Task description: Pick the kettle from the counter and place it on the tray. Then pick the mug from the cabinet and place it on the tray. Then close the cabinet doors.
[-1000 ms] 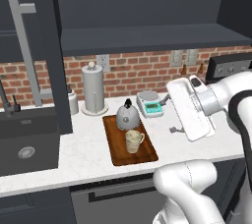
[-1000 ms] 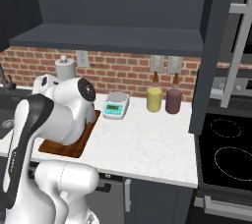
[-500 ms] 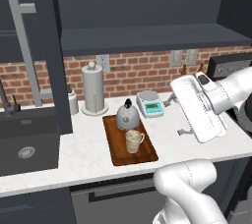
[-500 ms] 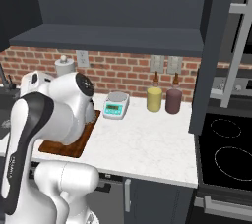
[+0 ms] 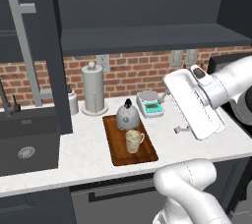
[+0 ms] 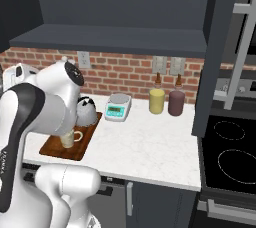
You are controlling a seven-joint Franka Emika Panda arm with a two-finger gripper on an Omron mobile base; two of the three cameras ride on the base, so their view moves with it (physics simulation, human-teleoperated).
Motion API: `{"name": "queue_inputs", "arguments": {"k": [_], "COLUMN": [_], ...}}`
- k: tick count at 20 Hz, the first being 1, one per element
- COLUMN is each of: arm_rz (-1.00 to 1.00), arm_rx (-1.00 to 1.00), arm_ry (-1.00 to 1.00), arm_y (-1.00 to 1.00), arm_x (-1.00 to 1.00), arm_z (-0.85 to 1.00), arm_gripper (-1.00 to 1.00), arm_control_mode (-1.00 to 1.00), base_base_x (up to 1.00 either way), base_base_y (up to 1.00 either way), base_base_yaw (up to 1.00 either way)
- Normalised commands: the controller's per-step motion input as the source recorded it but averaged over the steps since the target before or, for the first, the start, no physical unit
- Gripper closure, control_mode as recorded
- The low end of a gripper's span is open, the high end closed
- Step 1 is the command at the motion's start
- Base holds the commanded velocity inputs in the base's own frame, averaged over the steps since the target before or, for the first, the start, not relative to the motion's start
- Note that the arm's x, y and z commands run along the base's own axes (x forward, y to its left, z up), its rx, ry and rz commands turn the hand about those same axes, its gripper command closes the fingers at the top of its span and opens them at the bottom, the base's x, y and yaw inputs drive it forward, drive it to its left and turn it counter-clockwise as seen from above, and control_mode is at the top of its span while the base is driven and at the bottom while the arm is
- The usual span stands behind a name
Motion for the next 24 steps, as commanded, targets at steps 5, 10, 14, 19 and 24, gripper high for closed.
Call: {"name": "queue_inputs", "arguments": {"k": [5,10,14,19,24], "arm_rz": [0.09,0.06,0.01,0.00,0.04], "arm_rx": [0.08,0.07,0.05,0.05,0.03], "arm_ry": [-0.11,-0.13,-0.06,-0.14,-0.27], "arm_y": [0.37,0.42,0.53,0.50,0.38], "arm_x": [-0.18,-0.12,-0.25,-0.38,-0.65], "arm_z": [0.25,0.30,0.24,0.24,0.17], "arm_gripper": [-1.00,-1.00,-1.00,-1.00,-1.00], "arm_control_mode": [-1.00,-1.00,-1.00,-1.00,-1.00], "base_base_x": [0.00,0.00,0.00,0.00,0.00], "base_base_y": [0.00,0.00,0.00,0.00,0.00], "base_base_yaw": [0.00,0.00,0.00,0.00,0.00]}}
